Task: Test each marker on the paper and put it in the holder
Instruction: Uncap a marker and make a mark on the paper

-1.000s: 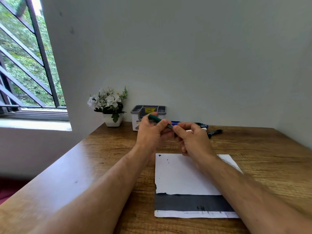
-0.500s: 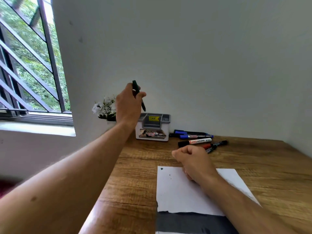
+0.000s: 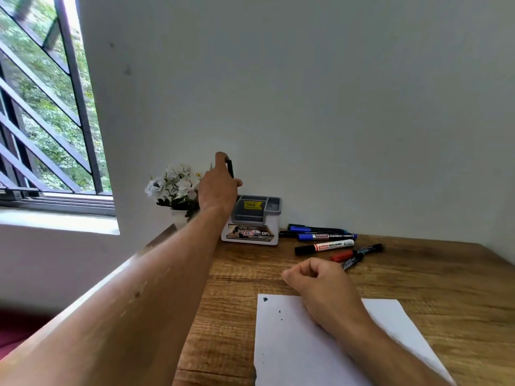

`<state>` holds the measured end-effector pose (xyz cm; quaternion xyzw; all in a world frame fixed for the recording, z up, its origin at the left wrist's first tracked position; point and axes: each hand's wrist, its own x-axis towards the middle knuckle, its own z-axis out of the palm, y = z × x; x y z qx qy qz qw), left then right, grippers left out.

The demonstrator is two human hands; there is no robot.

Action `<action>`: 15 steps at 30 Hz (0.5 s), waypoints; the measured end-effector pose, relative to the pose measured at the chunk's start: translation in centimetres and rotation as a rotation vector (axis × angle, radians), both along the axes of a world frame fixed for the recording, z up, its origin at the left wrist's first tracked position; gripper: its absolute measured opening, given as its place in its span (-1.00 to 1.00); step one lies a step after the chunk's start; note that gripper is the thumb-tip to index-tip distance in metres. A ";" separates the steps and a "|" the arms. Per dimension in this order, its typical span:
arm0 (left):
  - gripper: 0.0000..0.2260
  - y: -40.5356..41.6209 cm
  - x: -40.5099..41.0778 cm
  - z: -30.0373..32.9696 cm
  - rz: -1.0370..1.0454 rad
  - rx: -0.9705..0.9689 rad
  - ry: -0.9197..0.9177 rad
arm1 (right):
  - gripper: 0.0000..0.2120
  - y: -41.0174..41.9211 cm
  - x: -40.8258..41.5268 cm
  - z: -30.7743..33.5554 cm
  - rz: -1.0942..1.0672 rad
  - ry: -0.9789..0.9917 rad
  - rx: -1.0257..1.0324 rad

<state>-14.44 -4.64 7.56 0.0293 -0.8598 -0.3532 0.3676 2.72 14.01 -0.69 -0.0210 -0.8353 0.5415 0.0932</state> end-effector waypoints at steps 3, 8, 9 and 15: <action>-0.61 0.3 -0.4 -0.5 0.071 -0.124 -0.039 | -0.88 0.0 0.0 0.0 0.001 0.002 0.014; -0.58 0.5 -1.3 -1.3 0.136 -0.142 -0.156 | -0.87 0.1 0.0 -0.1 0.001 0.000 0.027; -0.57 0.5 -1.5 -1.4 0.139 -0.126 -0.174 | -0.88 0.1 0.0 -0.1 -0.002 0.000 0.030; -0.67 0.4 -2.2 -1.4 0.137 -0.125 -0.196 | -0.88 0.0 -0.1 -0.1 -0.008 0.000 0.038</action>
